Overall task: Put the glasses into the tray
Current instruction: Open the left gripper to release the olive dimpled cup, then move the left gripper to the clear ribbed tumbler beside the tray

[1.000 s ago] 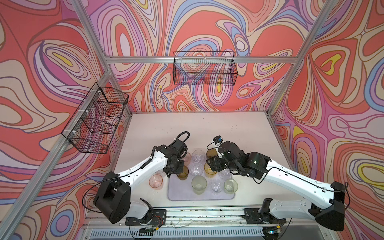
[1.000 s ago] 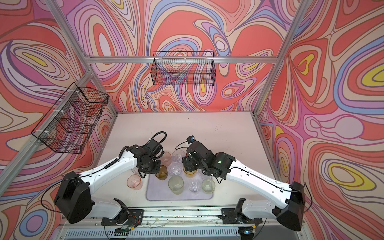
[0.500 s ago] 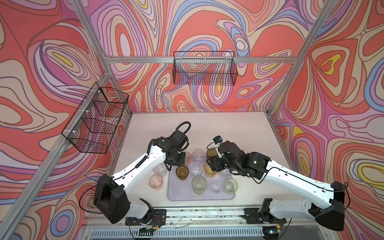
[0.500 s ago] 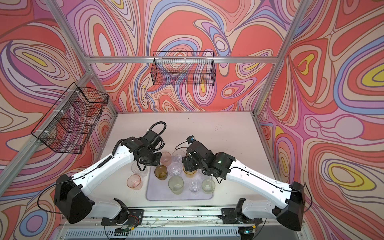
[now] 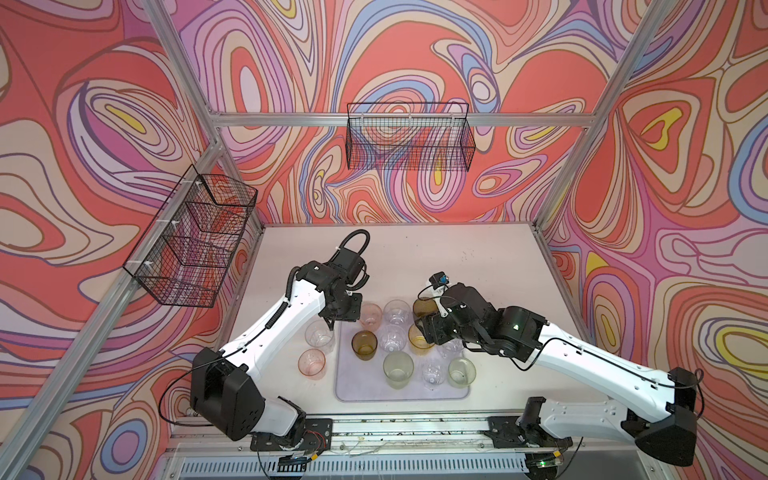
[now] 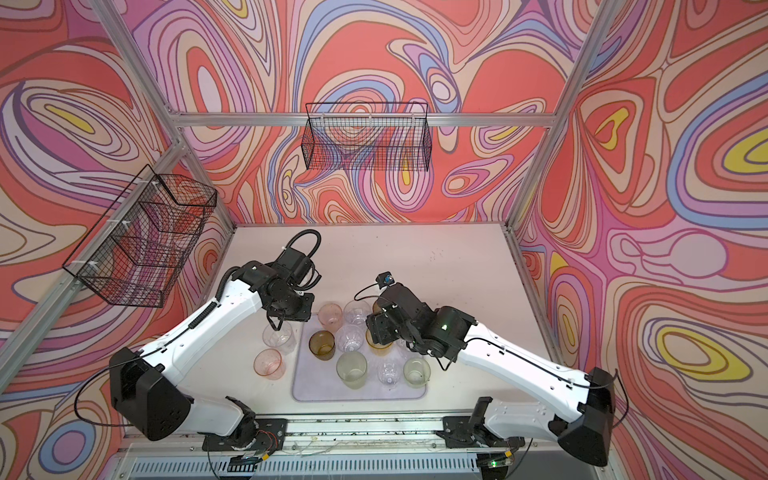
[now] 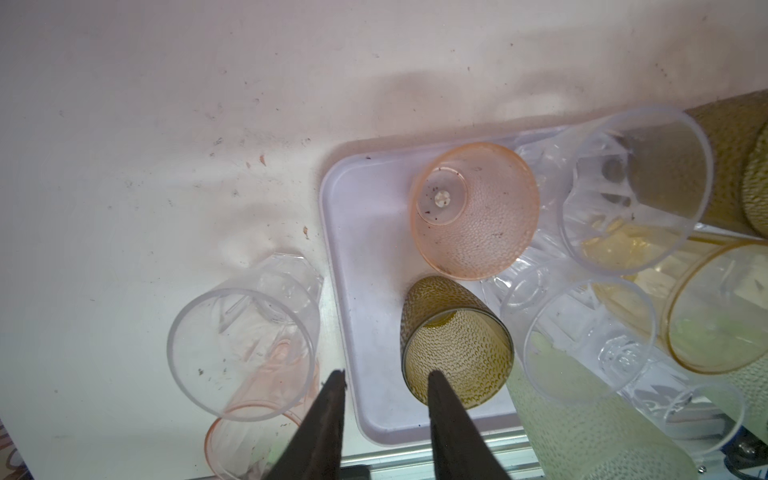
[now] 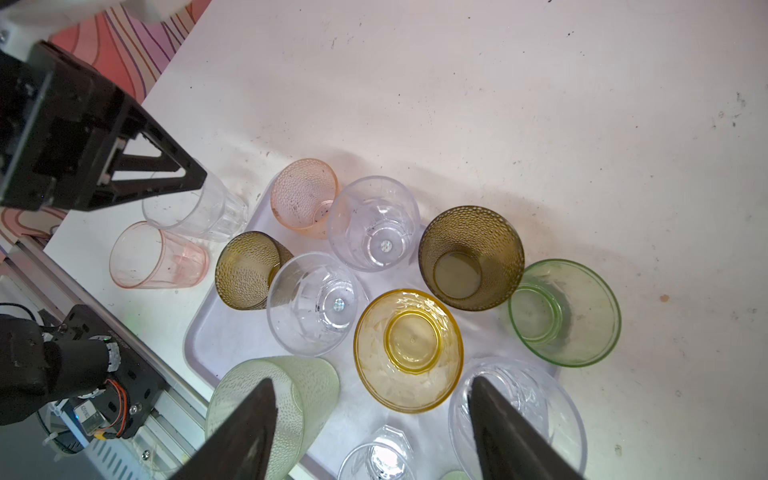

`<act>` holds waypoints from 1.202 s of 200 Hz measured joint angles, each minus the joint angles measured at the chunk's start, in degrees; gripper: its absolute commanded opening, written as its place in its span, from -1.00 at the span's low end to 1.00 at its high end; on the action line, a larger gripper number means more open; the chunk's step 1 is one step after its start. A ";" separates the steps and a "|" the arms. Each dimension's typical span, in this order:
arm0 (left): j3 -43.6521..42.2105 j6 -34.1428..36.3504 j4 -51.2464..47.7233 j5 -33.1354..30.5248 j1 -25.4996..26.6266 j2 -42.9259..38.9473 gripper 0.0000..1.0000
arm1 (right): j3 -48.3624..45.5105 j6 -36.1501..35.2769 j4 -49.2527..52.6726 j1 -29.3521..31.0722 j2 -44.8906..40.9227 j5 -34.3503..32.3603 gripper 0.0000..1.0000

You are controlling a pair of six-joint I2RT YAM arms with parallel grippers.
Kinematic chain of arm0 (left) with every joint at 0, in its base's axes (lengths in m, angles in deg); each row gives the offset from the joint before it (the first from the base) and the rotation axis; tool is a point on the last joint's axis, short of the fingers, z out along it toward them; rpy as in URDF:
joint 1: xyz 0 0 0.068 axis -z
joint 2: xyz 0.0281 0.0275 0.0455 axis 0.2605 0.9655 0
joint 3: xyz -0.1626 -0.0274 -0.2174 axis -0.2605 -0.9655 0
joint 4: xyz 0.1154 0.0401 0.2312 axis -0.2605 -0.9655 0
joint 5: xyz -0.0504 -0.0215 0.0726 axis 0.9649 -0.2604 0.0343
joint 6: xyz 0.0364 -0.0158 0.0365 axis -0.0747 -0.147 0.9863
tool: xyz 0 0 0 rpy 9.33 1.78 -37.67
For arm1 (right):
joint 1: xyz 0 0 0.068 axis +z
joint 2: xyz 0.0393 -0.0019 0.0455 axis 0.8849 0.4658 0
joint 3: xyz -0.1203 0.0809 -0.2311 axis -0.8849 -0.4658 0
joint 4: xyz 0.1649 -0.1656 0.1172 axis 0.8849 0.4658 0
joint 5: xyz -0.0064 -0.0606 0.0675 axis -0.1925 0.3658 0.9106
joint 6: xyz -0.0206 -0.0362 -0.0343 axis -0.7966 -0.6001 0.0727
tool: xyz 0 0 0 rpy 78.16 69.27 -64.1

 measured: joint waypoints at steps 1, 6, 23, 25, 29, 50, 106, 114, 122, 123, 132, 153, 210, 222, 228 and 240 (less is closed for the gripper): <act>0.00 0.00 -0.02 0.00 -0.11 0.00 -0.25 | 0.00 -0.02 0.02 0.00 0.00 0.00 0.52; 0.00 0.22 -0.15 -0.04 -0.70 0.00 -0.25 | -0.02 -0.04 0.00 0.00 0.00 0.00 0.52; 0.00 0.87 -0.98 -0.15 -2.60 0.00 -0.25 | -0.26 -0.28 0.02 0.00 -0.11 0.00 0.52; 0.00 0.98 -1.03 -0.15 -2.82 -0.02 -0.25 | -0.31 -0.35 0.02 0.00 -0.17 0.00 0.52; 0.00 1.16 -1.14 -0.15 -3.17 -0.02 -0.25 | -0.46 -0.44 0.02 0.00 -0.26 0.00 0.52; -0.09 1.90 -1.46 -0.13 -5.09 -0.04 -0.25 | -1.44 -0.68 0.00 0.00 -1.05 0.00 0.52; -2.95 2.80 -1.49 0.07 -10.84 -0.66 -0.25 | -2.03 -1.07 0.00 0.00 -1.42 0.00 0.53; -3.67 2.78 -1.46 0.11 -11.52 -0.83 -0.25 | -2.03 -1.14 0.00 0.00 -1.42 -0.02 0.53; -4.52 2.78 -1.49 0.15 -12.20 -1.14 -0.25 | -2.03 -1.22 0.00 0.00 -1.42 -0.02 0.52; -4.70 2.78 -1.49 0.15 -12.35 -1.22 -0.25 | -2.03 -1.25 0.00 0.00 -1.42 0.00 0.53; -5.60 2.75 -1.49 0.31 -13.25 -1.68 -0.25 | -2.03 -1.33 0.00 0.00 -1.42 -0.02 0.53; -7.19 2.75 -1.49 0.28 -15.15 -2.84 -0.25 | -2.03 -1.51 0.00 0.00 -1.42 0.00 0.53; -10.01 1.81 -1.49 0.55 -19.04 -4.02 -0.26 | -2.03 -1.66 0.00 0.00 -1.36 0.00 0.53; -10.10 1.42 -1.49 0.76 -19.65 -4.02 -0.27 | -2.03 -1.75 0.00 0.00 -1.36 0.00 0.53; -10.16 1.25 -1.46 0.92 -20.04 -4.02 -0.26 | -2.03 -1.77 0.00 0.00 -1.36 0.00 0.53; -10.38 1.01 -1.44 1.18 -20.85 -4.02 -0.26 | -2.03 -1.79 0.02 0.00 -1.36 -0.02 0.53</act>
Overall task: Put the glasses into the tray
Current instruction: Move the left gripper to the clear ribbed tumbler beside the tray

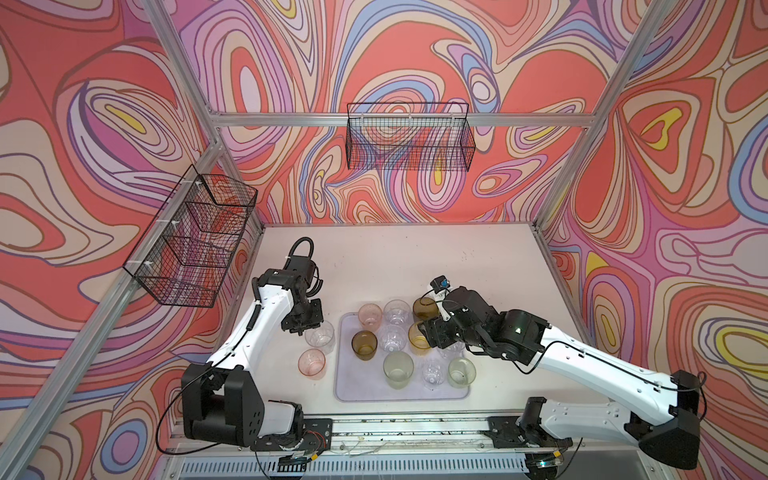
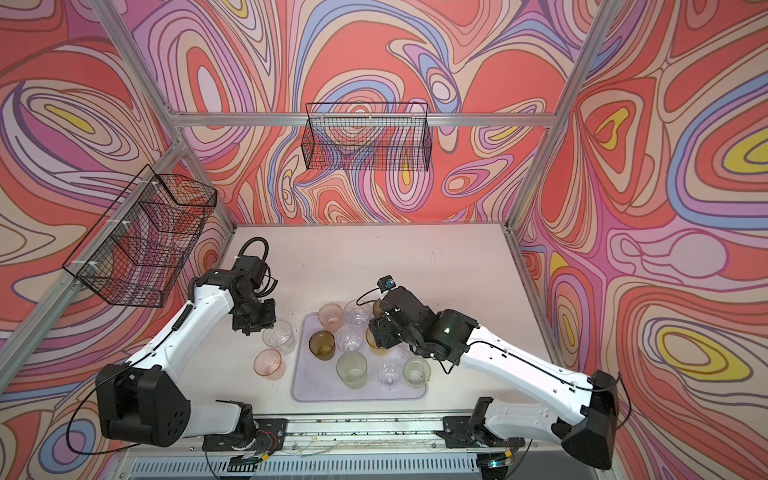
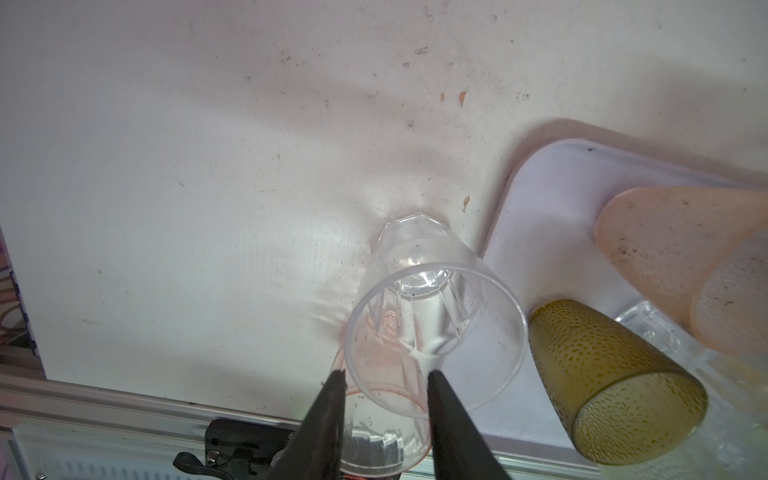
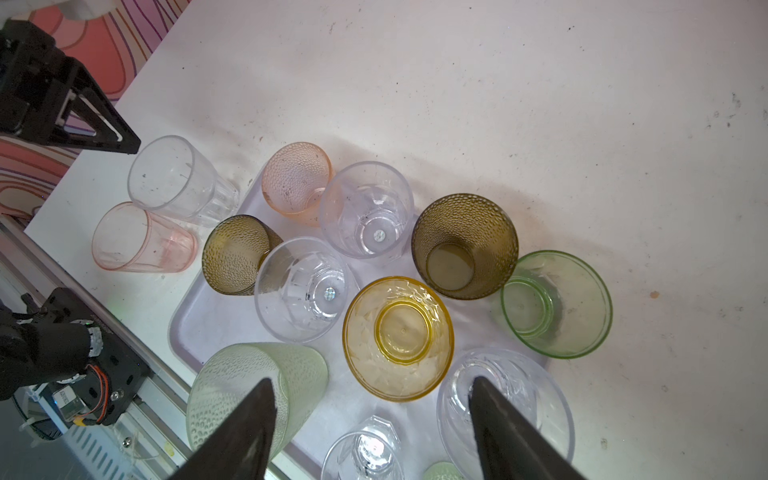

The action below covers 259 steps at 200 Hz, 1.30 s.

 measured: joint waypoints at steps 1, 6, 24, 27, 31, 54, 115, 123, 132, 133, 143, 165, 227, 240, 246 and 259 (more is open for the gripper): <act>-0.02 0.00 0.00 0.04 -0.04 0.00 -0.26 | 0.00 0.00 0.00 0.00 0.00 0.00 0.53; -0.20 -0.17 0.07 0.22 -0.39 0.00 -0.26 | 0.00 0.00 0.00 0.00 0.00 -0.02 0.53; -0.74 -0.72 0.02 0.63 -1.16 0.13 -0.27 | 0.00 0.00 0.00 0.00 0.00 -0.09 0.53; -0.79 -0.74 0.02 0.68 -1.31 0.13 -0.27 | 0.00 0.00 0.00 0.00 0.00 -0.11 0.53; -0.85 -0.90 0.04 0.74 -1.40 0.20 -0.27 | 0.00 0.00 0.00 0.00 0.00 -0.15 0.53; -1.25 -1.29 0.07 1.01 -1.86 0.70 -0.29 | 0.00 0.04 -0.02 0.00 0.00 -0.42 0.53; -2.16 -1.33 0.70 1.77 -2.49 4.39 -0.36 | -0.02 0.35 0.00 0.00 -0.02 -1.07 0.54; -2.25 -1.36 0.70 1.77 -2.49 4.70 -0.36 | -0.02 0.42 0.00 0.00 -0.02 -1.14 0.54; -2.32 -1.49 0.76 1.79 -2.49 4.94 -0.38 | -0.02 0.48 0.00 0.00 -0.02 -1.25 0.54; -2.32 -1.51 0.76 1.77 -2.49 4.98 -0.39 | -0.04 0.48 0.00 0.00 -0.02 -1.27 0.54; -2.45 -1.68 0.96 1.79 -2.49 5.09 -0.40 | -0.09 0.50 0.00 0.00 -0.02 -1.42 0.54; -2.64 -1.92 1.36 1.92 -2.49 5.66 -0.46 | -0.17 0.55 0.00 0.00 -0.02 -1.60 0.54; -3.15 -2.16 1.99 1.92 -2.54 6.88 -0.68 | -0.35 0.57 -0.02 0.00 -0.02 -1.86 0.54; -3.15 -2.16 2.05 1.90 -2.54 6.88 -0.74 | -0.44 0.59 -0.02 0.00 -0.02 -1.92 0.54; -3.15 -2.14 2.05 1.90 -2.54 6.88 -0.77 | -0.48 0.59 0.00 0.00 -0.02 -1.92 0.54; -3.15 -2.14 2.01 1.95 -2.54 6.88 -0.81 | -0.50 0.61 -0.02 0.00 -0.02 -1.95 0.55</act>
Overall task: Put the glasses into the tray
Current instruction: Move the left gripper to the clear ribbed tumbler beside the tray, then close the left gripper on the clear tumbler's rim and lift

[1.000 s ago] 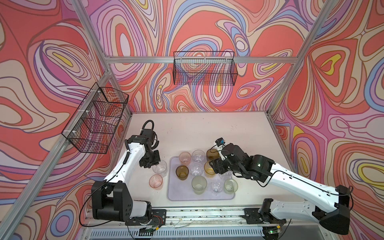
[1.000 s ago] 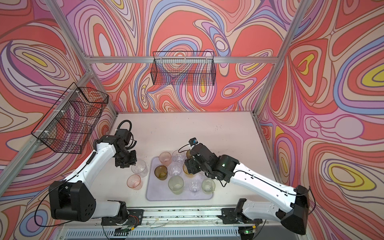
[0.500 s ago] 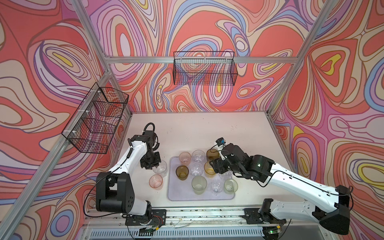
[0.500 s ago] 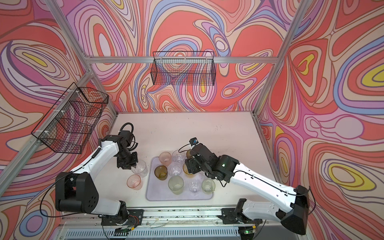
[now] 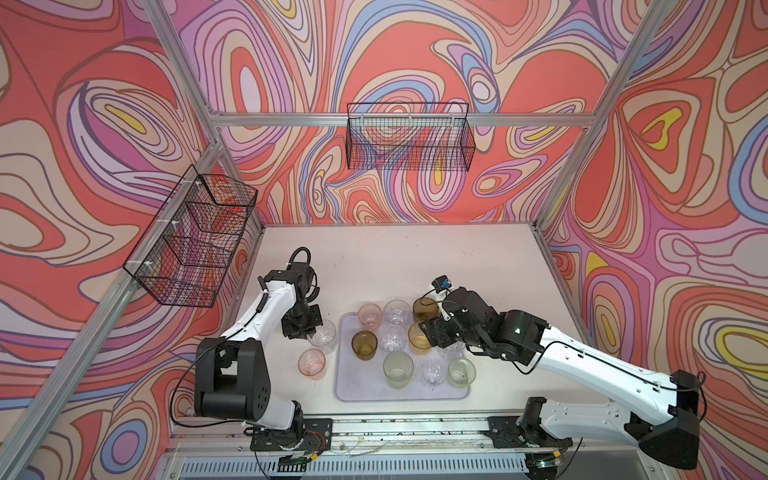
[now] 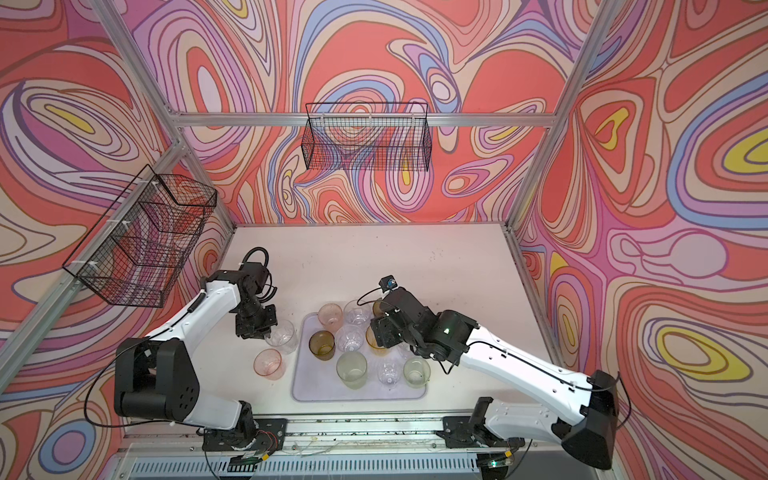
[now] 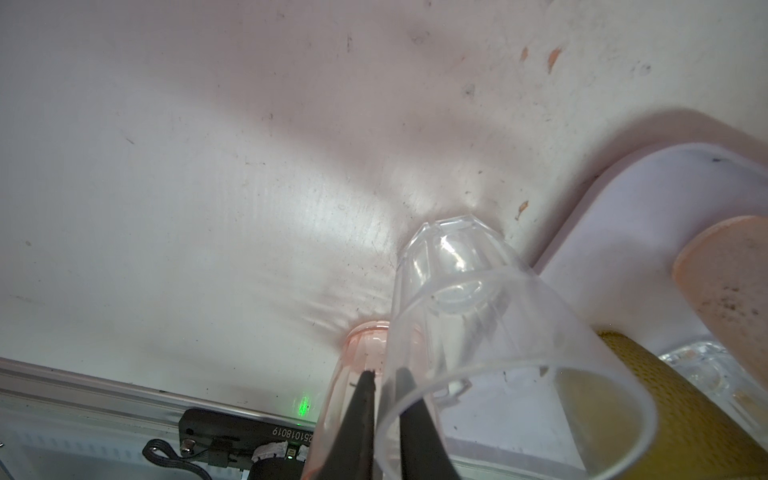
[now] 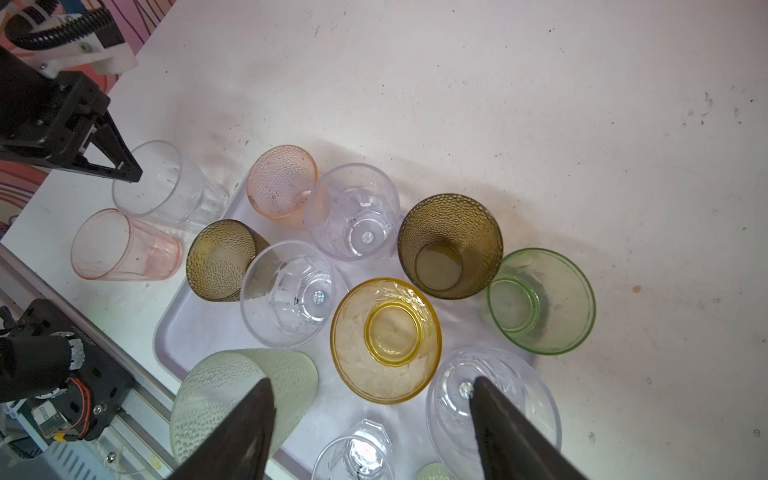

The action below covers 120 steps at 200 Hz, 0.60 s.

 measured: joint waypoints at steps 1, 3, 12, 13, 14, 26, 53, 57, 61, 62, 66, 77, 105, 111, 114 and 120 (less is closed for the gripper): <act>0.00 0.00 0.00 0.02 0.02 0.00 -0.81 | 0.00 0.02 0.02 0.00 0.00 0.00 0.54; 0.00 0.00 0.02 0.02 0.02 0.00 -0.82 | 0.00 0.02 0.02 0.00 0.00 0.00 0.54; 0.00 0.04 0.22 0.09 0.02 0.00 -0.83 | 0.00 0.07 0.02 0.00 0.00 0.00 0.54; 0.00 -0.02 0.22 0.11 0.02 0.00 -0.83 | 0.00 0.07 0.02 0.00 0.00 -0.02 0.54; 0.00 0.00 0.22 0.13 0.02 0.00 -0.83 | 0.00 0.09 0.00 0.00 0.00 -0.02 0.54; 0.00 0.02 0.22 0.11 0.00 0.00 -0.87 | 0.00 0.09 0.02 0.00 0.00 -0.02 0.54; 0.02 0.04 0.20 0.09 0.00 0.00 -0.92 | 0.00 0.09 0.00 0.00 0.00 -0.07 0.54; 0.02 0.04 0.20 0.09 0.00 -0.02 -0.92 | 0.00 0.09 0.02 0.00 0.00 -0.09 0.54; 0.02 0.04 0.20 0.07 0.00 0.00 -0.93 | 0.00 0.09 0.02 0.00 0.00 -0.09 0.54; 0.02 0.07 0.17 0.07 0.00 0.00 -0.93 | 0.00 0.09 0.02 0.00 0.00 -0.09 0.55; 0.04 0.09 0.17 0.04 0.00 0.00 -0.93 | 0.00 0.09 0.02 0.00 0.00 -0.11 0.54; 0.22 0.33 0.09 -0.02 0.00 -0.02 -0.95 | 0.00 0.09 0.02 0.00 0.00 -0.11 0.54; 0.92 1.07 -0.44 -0.28 0.00 -0.02 -0.97 | 0.00 0.09 0.02 0.00 0.00 -0.11 0.54; 1.16 1.16 -0.68 -0.28 0.00 -0.02 -0.97 | 0.00 0.09 0.02 0.00 0.00 -0.11 0.54; 1.27 1.20 -0.79 -0.28 0.00 -0.02 -0.97 | 0.00 0.09 0.02 0.00 0.00 -0.11 0.54; 1.53 1.33 -0.98 -0.28 0.00 -0.09 -0.97 | 0.00 0.09 0.02 0.00 0.00 -0.11 0.54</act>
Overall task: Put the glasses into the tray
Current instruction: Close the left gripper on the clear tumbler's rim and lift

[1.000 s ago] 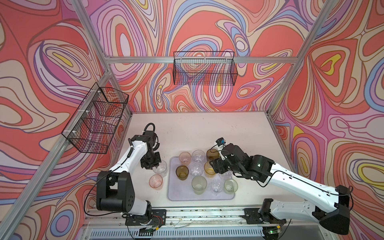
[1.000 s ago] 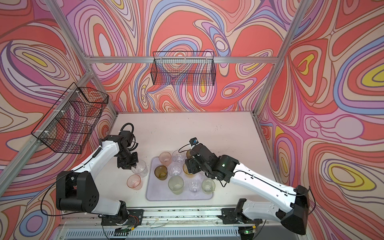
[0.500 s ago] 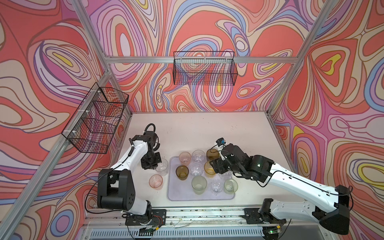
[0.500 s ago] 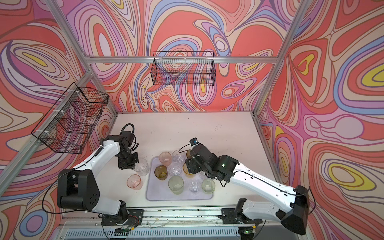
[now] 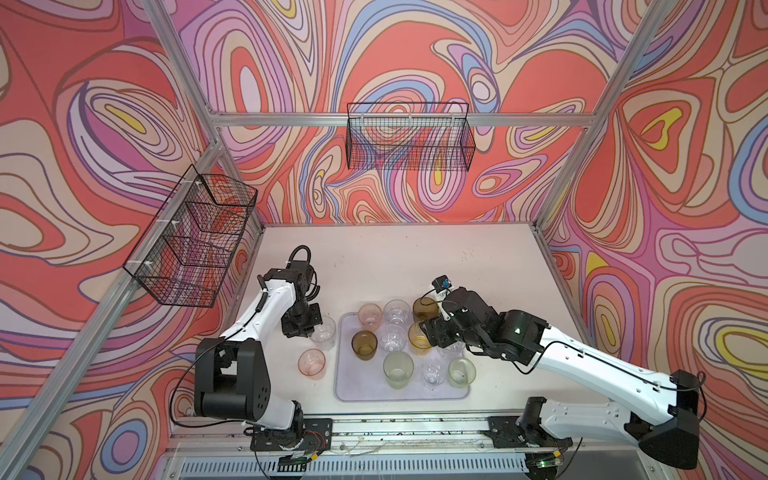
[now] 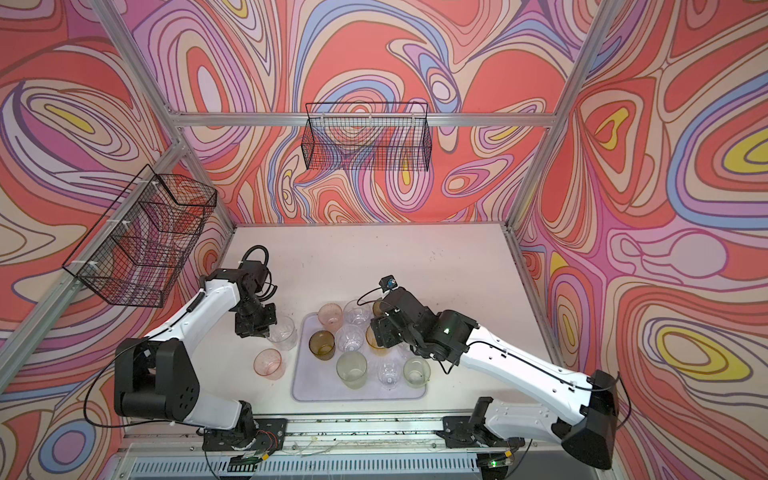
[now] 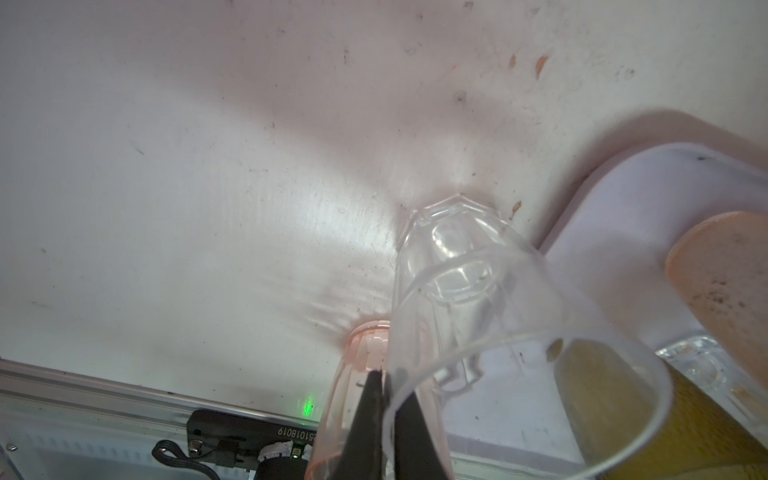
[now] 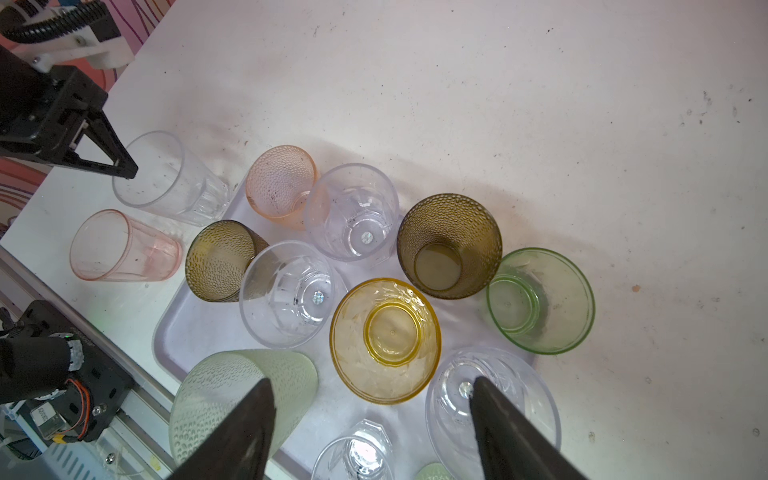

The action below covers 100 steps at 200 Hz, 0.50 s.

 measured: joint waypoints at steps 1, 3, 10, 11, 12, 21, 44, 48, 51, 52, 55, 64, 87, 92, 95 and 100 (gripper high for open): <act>0.02 0.02 -0.02 0.00 0.00 0.00 -0.97 | 0.00 0.00 0.00 0.00 0.00 0.00 0.54; 0.07 0.04 -0.07 0.02 0.00 -0.02 -0.97 | 0.00 0.00 0.00 0.00 0.00 0.00 0.55; 0.31 0.20 -0.28 0.00 0.00 -0.15 -0.97 | 0.00 0.00 -0.02 0.00 0.00 0.00 0.55; 0.37 0.20 -0.35 0.00 0.02 -0.20 -0.97 | 0.00 0.00 0.00 0.00 0.00 0.00 0.54; 0.39 0.22 -0.42 0.00 0.00 -0.24 -0.97 | 0.00 0.00 0.00 0.00 0.00 0.00 0.55; 0.74 0.44 -0.85 0.00 0.00 -0.46 -0.97 | 0.00 0.00 0.00 0.00 0.00 0.00 0.54; 1.95 1.09 -1.97 0.00 0.00 -1.09 -0.97 | 0.00 -0.02 0.00 0.00 0.00 0.00 0.54; 2.12 1.18 -2.12 0.00 0.00 -1.20 -0.97 | 0.00 -0.02 0.00 0.00 0.00 0.00 0.54; 2.29 1.27 -2.27 0.00 0.00 -1.31 -0.97 | 0.00 -0.04 0.00 0.00 0.00 0.00 0.54; 2.38 1.27 -2.38 0.00 0.00 -1.38 -0.97 | 0.00 -0.02 0.00 0.00 0.00 0.00 0.54; 2.51 1.29 -2.51 0.00 0.00 -1.42 -0.97 | 0.00 -0.02 0.00 0.00 0.00 0.00 0.54; 3.15 1.49 -3.13 0.02 0.00 -1.64 -0.97 | 0.00 -0.02 0.00 0.00 0.00 0.00 0.54; 5.14 1.95 -4.61 0.04 0.00 -1.95 -0.98 | 0.00 -0.02 0.00 0.00 0.00 0.02 0.54; 5.60 2.05 -4.87 0.04 0.00 -2.05 -0.97 | 0.00 -0.02 0.00 0.00 0.00 0.04 0.54; 5.81 2.12 -5.05 0.07 0.00 -2.10 -0.97 | 0.00 -0.04 0.00 0.00 0.00 0.02 0.54; 6.12 2.19 -5.27 0.07 0.00 -2.25 -0.97 | 0.00 -0.04 0.00 0.00 0.00 0.02 0.53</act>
